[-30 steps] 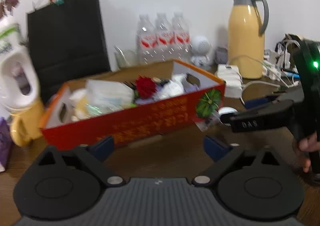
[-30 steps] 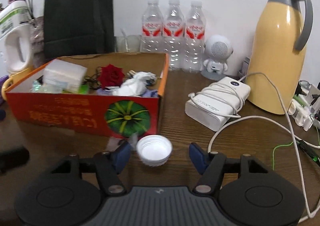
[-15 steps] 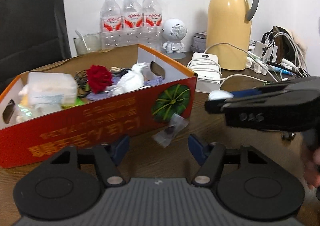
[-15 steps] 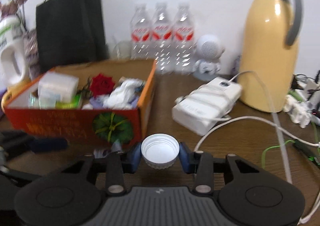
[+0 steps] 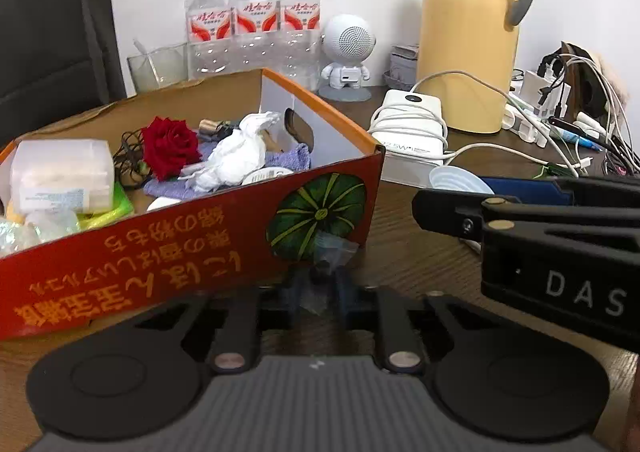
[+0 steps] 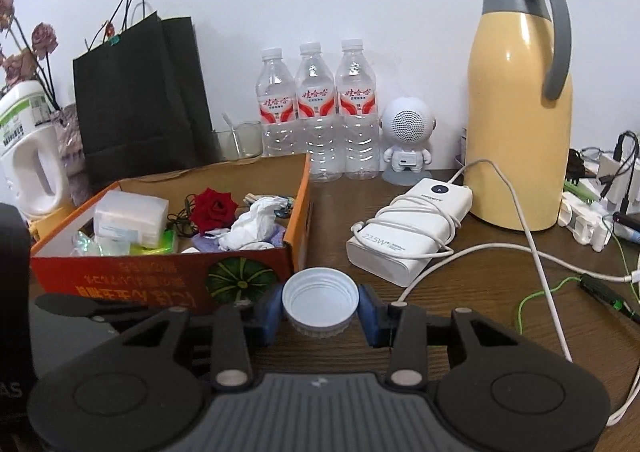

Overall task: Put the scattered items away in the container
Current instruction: 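Grasp the white bottle cap with the right gripper while the left gripper grasps a small clear packet, then carry the clear packet into the box with the left gripper while the right gripper drops the bottle cap there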

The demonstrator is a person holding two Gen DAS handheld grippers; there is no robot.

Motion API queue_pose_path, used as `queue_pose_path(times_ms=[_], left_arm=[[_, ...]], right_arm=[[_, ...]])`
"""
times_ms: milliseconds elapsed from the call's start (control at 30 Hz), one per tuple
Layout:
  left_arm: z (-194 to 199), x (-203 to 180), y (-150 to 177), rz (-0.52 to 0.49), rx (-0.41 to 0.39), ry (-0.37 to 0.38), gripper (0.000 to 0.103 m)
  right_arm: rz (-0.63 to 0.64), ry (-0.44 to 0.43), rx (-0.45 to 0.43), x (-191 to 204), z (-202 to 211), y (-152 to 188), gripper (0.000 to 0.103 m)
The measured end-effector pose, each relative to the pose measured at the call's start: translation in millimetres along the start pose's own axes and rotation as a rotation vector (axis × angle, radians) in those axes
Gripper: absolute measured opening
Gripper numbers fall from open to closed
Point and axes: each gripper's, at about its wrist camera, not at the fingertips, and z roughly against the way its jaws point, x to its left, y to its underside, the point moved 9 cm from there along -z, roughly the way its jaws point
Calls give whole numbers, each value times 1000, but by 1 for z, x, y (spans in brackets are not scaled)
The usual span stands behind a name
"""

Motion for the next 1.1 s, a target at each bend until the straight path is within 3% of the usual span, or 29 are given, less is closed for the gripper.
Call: queue_pose_path(times_ms=[167, 267, 433, 567, 767, 867, 1100], left_arm=[[33, 22, 11, 95, -21, -53, 6], [76, 40, 23, 151, -72, -99, 6], [158, 71, 42, 153, -207, -271, 6], [214, 86, 60, 176, -299, -344, 6], [261, 76, 101, 189, -407, -293, 6], [271, 66, 110, 193, -408, -277, 6], [306, 53, 112, 159, -496, -262, 6]], right_arm=[[3, 1, -9, 4, 3, 2, 39], [34, -10, -13, 14, 5, 4, 39], [149, -127, -107, 71, 38, 5, 39], [136, -182, -170, 112, 82, 19, 39], [168, -237, -200, 147, 149, 59, 39], [235, -204, -234, 154, 176, 72, 39], [207, -171, -273, 151, 215, 78, 39]])
